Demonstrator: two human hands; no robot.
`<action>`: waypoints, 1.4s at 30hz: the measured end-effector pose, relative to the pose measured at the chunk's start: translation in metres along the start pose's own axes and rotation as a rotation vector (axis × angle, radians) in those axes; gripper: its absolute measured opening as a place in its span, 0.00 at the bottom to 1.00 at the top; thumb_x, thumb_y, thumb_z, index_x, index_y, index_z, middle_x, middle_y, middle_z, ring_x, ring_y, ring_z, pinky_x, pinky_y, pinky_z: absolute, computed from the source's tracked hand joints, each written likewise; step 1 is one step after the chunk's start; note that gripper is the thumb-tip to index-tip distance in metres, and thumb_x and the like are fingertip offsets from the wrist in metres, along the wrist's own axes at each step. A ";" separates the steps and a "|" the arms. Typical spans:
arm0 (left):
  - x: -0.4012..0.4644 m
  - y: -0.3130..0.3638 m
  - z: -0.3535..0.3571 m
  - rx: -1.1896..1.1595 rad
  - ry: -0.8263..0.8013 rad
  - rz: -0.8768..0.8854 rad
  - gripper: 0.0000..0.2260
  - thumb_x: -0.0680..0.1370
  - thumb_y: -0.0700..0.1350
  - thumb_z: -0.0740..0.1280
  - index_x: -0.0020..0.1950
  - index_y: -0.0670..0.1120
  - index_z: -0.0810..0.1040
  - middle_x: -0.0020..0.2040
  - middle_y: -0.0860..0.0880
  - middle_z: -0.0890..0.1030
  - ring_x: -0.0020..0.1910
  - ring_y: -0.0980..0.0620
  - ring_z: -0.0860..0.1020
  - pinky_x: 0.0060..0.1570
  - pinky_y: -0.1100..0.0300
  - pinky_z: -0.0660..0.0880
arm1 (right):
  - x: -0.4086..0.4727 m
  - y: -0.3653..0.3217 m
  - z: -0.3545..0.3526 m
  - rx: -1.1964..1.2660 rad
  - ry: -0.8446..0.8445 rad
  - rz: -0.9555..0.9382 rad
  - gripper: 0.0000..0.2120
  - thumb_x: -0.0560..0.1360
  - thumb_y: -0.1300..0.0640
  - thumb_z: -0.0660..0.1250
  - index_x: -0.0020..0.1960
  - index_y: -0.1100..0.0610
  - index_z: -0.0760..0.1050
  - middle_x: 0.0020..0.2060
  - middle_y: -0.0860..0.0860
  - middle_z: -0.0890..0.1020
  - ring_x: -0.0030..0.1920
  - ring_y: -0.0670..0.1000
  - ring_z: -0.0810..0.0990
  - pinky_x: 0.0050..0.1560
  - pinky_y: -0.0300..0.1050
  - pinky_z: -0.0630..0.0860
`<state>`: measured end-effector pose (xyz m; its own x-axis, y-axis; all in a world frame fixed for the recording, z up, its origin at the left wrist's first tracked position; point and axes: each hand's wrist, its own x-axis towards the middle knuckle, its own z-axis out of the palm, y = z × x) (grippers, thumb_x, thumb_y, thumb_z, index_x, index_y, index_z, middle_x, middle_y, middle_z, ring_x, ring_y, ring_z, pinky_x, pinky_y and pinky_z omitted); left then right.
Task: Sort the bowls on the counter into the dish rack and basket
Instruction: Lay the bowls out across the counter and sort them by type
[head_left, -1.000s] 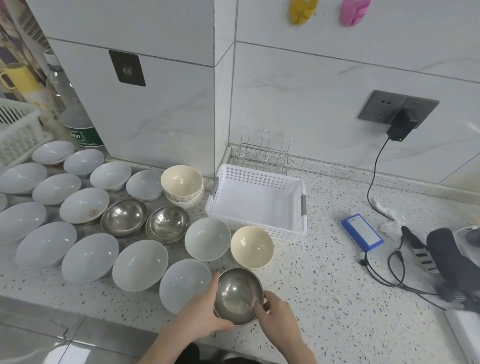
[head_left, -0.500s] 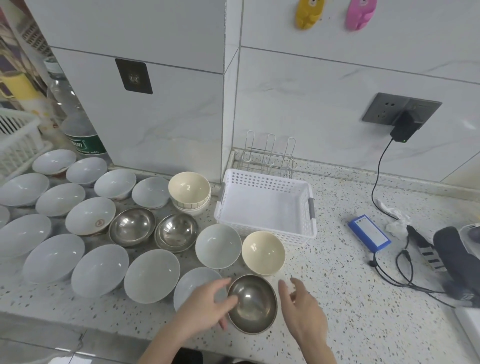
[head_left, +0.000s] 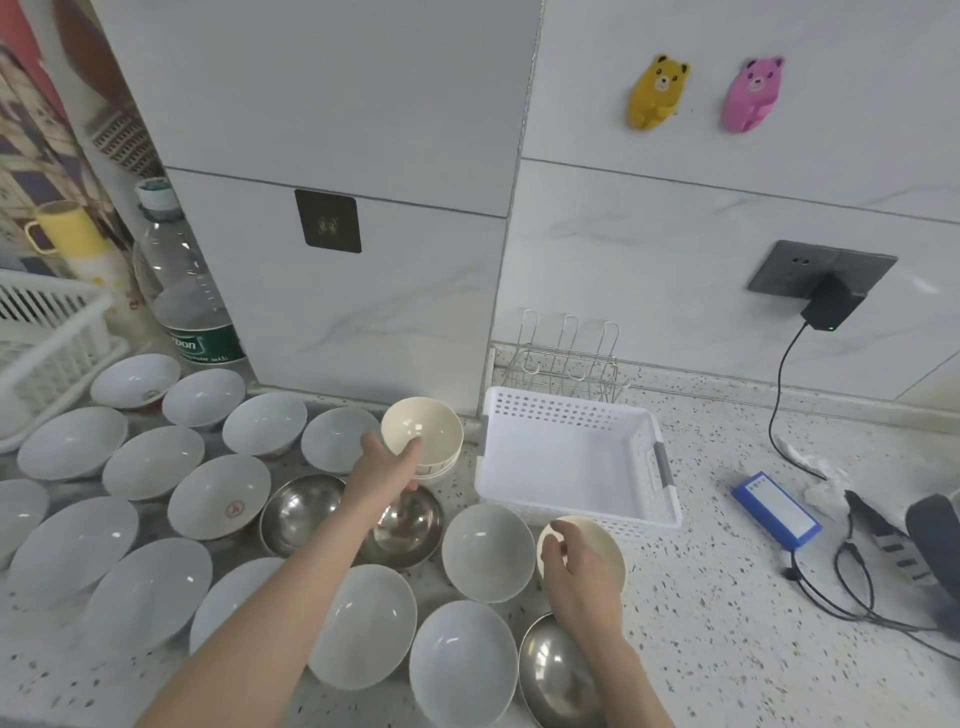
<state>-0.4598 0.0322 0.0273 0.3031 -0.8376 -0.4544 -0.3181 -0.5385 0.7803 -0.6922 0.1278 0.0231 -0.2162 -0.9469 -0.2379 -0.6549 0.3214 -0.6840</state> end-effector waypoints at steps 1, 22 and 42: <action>0.005 0.003 -0.001 0.007 -0.008 -0.008 0.28 0.75 0.59 0.63 0.69 0.47 0.59 0.41 0.46 0.84 0.30 0.51 0.78 0.29 0.61 0.71 | 0.000 -0.004 0.003 0.020 -0.001 0.003 0.16 0.82 0.52 0.55 0.67 0.51 0.72 0.41 0.43 0.79 0.45 0.50 0.80 0.50 0.48 0.74; 0.035 0.002 -0.043 -0.395 -0.217 0.001 0.18 0.76 0.32 0.54 0.61 0.48 0.70 0.31 0.37 0.79 0.18 0.56 0.68 0.16 0.67 0.57 | -0.005 -0.036 0.043 0.114 0.007 0.139 0.14 0.82 0.53 0.55 0.64 0.50 0.74 0.47 0.46 0.83 0.50 0.47 0.78 0.50 0.46 0.72; 0.030 -0.038 -0.121 -0.993 -0.288 -0.224 0.08 0.80 0.35 0.57 0.51 0.44 0.75 0.30 0.45 0.75 0.17 0.60 0.63 0.13 0.70 0.56 | 0.100 -0.129 0.110 -0.111 -0.108 0.230 0.17 0.77 0.58 0.59 0.64 0.63 0.72 0.53 0.59 0.82 0.52 0.59 0.81 0.49 0.47 0.77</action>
<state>-0.3303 0.0383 0.0359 -0.0021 -0.7887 -0.6148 0.6355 -0.4758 0.6081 -0.5495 -0.0072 0.0115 -0.2936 -0.8410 -0.4544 -0.6743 0.5191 -0.5251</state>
